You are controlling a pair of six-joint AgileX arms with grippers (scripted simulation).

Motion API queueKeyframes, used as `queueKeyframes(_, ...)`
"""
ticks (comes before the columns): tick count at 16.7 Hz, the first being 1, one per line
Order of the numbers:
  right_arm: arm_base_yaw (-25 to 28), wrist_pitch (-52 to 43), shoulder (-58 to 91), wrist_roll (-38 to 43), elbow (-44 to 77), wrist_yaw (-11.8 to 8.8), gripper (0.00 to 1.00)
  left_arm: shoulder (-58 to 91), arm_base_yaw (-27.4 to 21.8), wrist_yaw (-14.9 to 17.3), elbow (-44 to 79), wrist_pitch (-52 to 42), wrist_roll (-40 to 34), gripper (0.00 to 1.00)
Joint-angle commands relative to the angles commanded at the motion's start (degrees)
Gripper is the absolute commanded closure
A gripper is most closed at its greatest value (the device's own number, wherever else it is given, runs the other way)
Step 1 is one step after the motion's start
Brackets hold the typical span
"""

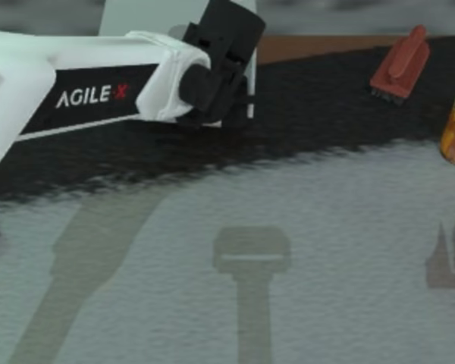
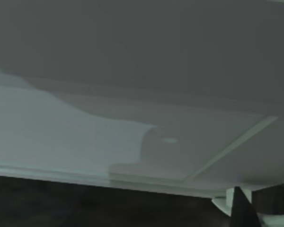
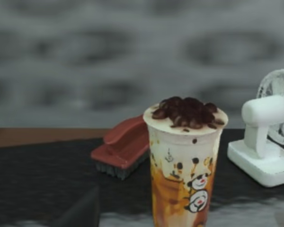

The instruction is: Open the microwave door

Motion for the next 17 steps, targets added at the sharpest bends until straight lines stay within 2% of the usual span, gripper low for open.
queueKeyframes(17,0.0,0.0,0.0,0.0,0.0,0.0,0.00,-2.6,0.5,2.4,-4.2,2.6,3.4,1.00)
